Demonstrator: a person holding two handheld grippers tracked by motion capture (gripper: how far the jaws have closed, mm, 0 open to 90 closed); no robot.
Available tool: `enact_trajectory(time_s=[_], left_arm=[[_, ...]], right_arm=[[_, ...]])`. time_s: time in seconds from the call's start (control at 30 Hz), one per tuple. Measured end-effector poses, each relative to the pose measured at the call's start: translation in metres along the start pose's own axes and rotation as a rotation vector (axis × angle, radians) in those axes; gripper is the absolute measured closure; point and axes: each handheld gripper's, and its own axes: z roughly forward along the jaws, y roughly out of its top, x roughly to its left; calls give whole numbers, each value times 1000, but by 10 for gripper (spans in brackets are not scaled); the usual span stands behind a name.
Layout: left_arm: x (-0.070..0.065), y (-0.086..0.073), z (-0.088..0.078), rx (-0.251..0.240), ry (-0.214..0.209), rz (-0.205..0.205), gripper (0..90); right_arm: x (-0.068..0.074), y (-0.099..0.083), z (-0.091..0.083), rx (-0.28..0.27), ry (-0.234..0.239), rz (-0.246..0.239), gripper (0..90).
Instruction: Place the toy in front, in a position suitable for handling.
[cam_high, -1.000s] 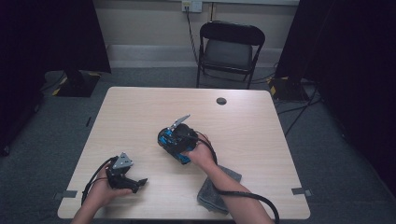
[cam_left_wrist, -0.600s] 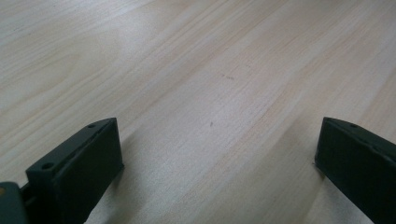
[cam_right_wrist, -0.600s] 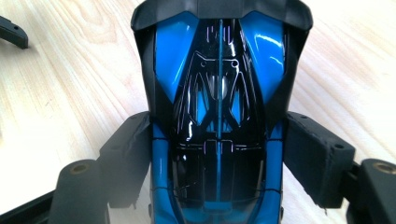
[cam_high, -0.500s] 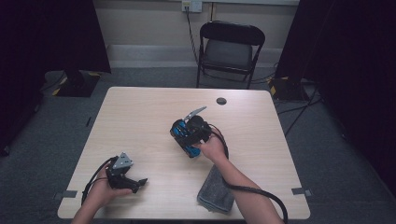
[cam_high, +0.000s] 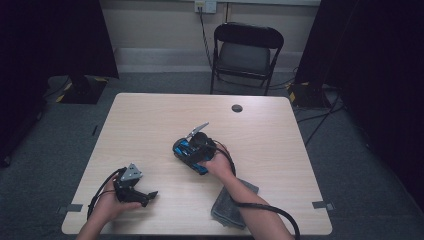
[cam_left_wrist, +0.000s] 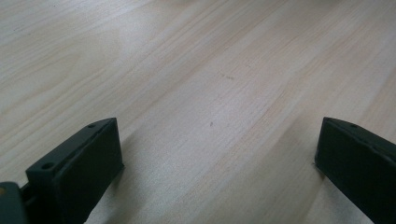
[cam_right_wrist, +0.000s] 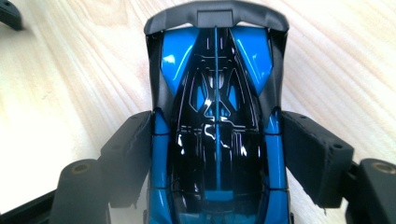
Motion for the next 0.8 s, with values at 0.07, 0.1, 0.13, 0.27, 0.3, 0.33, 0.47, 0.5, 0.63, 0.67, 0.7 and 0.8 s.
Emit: enact_trajectory(time_s=[0.07,0.1,0.13,0.27,0.3,0.33,0.47,0.5,0.63,0.67,0.7,0.8], left_arm=[[0,0,0,0,0,0,0],[0,0,0,0,0,0,0],[0,0,0,0,0,1,0],[0,0,0,0,0,0,0],[0,0,0,0,0,1,0],[0,0,0,0,0,0,0],[0,0,0,0,0,1,0],[0,0,0,0,0,1,0],[0,0,0,0,1,1,0],[0,0,0,0,1,1,0],[0,0,0,0,1,1,0],[0,0,0,0,1,1,0]], right_arm=[[1,-2,4,13,-4,2,279],[1,-2,4,3,-3,4,279],[0,-2,4,-3,-2,14,278],[2,-2,5,-5,-20,0,276],[3,-2,5,-15,-23,-6,270],[4,-3,4,-31,-35,-16,237],[5,-4,5,-16,-76,-19,137],[5,-6,5,-8,-74,-16,139],[4,-13,8,10,-67,-23,137],[4,-15,9,17,-65,-15,138],[4,-17,11,16,-58,-23,152],[4,-18,10,-11,-43,-28,256]])
